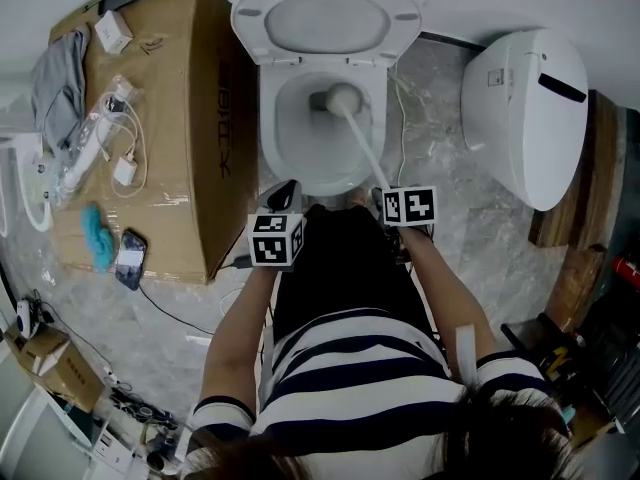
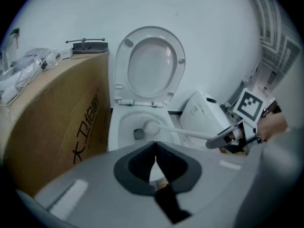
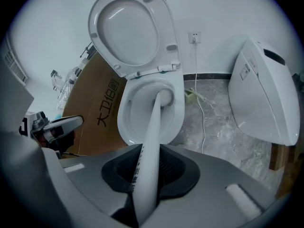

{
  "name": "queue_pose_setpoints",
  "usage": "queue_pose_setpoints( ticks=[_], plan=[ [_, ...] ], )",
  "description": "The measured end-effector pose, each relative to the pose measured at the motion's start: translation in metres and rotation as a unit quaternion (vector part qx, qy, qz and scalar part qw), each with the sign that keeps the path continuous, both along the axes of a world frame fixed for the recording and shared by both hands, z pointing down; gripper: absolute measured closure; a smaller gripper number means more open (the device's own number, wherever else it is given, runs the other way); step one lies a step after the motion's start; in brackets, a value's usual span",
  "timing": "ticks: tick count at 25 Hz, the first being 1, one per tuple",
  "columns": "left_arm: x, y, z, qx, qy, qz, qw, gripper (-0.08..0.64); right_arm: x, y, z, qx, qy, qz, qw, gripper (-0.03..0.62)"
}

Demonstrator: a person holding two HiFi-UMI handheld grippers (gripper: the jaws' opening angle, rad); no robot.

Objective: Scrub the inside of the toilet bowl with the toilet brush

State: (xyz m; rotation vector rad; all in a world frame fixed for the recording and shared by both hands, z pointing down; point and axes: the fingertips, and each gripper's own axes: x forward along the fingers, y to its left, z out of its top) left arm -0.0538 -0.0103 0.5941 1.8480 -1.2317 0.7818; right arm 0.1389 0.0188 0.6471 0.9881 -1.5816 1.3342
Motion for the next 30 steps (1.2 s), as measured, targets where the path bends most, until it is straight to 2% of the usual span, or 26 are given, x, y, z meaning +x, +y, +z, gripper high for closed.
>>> queue_pose_setpoints(
  ticks=[8, 16, 22, 30],
  plan=[
    [0.002, 0.003, -0.003, 0.001, 0.0, 0.018, 0.9998, 0.56, 0.001, 0.035, -0.008, -0.027, 0.003, 0.007, 1.0, 0.509],
    [0.001, 0.01, -0.002, -0.003, 0.005, 0.017, 0.9998, 0.56, -0.005, 0.064, -0.011, -0.061, -0.01, 0.001, 0.998, 0.509],
    [-0.006, 0.016, -0.003, -0.005, 0.007, 0.01, 0.9999, 0.56, -0.015, 0.086, -0.017, -0.092, -0.033, -0.006, 0.995, 0.509],
    [-0.009, 0.026, -0.007, -0.005, 0.013, 0.003, 0.9999, 0.56, -0.042, 0.099, -0.023, -0.111, -0.085, -0.016, 0.99, 0.509]
  ],
)
